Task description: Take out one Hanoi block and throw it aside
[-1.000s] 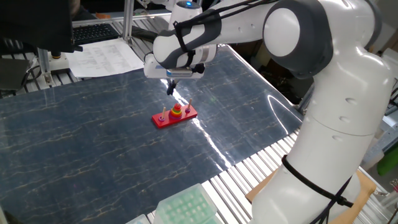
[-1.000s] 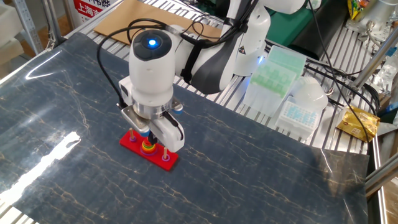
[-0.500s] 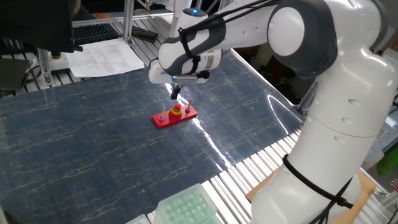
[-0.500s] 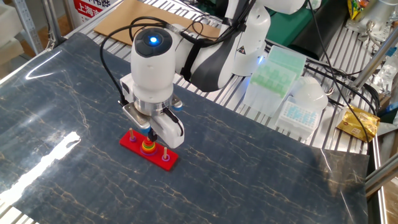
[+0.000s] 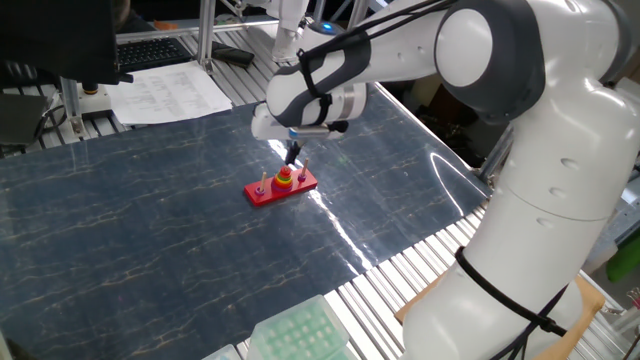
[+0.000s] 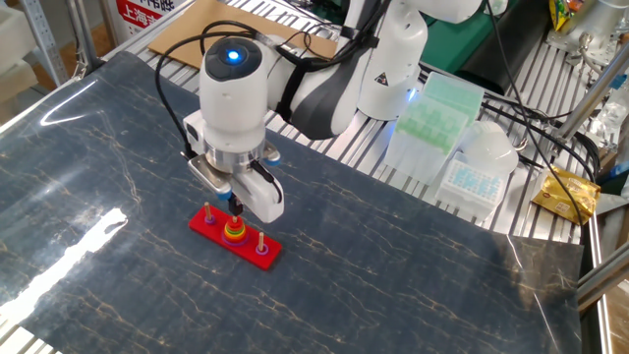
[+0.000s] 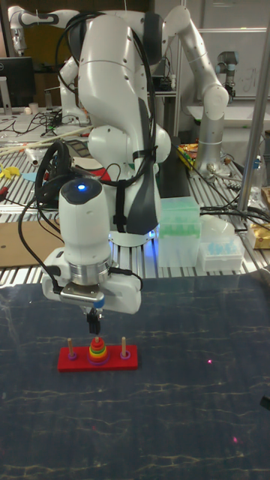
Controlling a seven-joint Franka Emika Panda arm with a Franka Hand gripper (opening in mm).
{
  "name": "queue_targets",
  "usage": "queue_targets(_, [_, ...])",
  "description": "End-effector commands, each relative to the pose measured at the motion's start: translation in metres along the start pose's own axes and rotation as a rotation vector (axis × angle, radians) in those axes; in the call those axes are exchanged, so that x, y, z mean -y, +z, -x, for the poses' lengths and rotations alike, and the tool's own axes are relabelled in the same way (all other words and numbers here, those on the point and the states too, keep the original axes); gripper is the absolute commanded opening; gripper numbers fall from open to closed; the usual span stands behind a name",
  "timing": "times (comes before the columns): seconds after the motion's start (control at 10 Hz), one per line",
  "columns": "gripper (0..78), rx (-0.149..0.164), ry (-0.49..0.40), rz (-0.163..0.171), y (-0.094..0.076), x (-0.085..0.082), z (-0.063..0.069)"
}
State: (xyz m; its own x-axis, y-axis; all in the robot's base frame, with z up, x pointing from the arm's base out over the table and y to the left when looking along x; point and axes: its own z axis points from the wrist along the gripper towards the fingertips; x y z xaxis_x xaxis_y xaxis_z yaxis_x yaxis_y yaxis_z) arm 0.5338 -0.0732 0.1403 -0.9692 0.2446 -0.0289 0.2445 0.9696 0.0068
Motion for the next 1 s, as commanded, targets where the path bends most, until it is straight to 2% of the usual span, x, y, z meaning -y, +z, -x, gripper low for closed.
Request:
queue_targets(0.1, [0.0,-0.001,0.009,0.024,0.0021,0.0028,-0.0032])
queue_targets(1.0, [0.0,0.008,0.016,0.026,0.0019,-0.0028,0.0007])
